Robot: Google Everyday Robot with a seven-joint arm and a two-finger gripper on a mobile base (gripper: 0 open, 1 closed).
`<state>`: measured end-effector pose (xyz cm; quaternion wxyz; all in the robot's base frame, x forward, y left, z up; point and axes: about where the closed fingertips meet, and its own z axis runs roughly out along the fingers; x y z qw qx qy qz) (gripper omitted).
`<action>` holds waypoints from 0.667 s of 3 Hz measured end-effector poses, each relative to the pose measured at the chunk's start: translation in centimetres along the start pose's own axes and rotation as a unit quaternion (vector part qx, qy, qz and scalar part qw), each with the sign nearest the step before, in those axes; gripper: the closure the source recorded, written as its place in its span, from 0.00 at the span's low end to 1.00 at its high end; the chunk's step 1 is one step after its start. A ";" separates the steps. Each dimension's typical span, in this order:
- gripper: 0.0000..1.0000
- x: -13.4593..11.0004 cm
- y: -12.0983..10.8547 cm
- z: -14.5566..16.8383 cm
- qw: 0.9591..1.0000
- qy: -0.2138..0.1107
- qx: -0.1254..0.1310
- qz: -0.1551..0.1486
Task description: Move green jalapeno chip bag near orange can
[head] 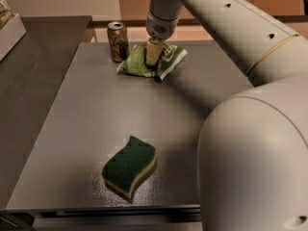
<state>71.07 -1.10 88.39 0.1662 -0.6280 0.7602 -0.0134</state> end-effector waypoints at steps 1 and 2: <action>0.00 -0.1 0.0 0.3 1.000 0.000 -0.001 -0.001; 0.00 -0.1 0.0 0.3 1.000 0.000 -0.001 -0.001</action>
Offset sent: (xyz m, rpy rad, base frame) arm 0.0009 0.0013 -0.0023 0.0002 0.0009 0.0014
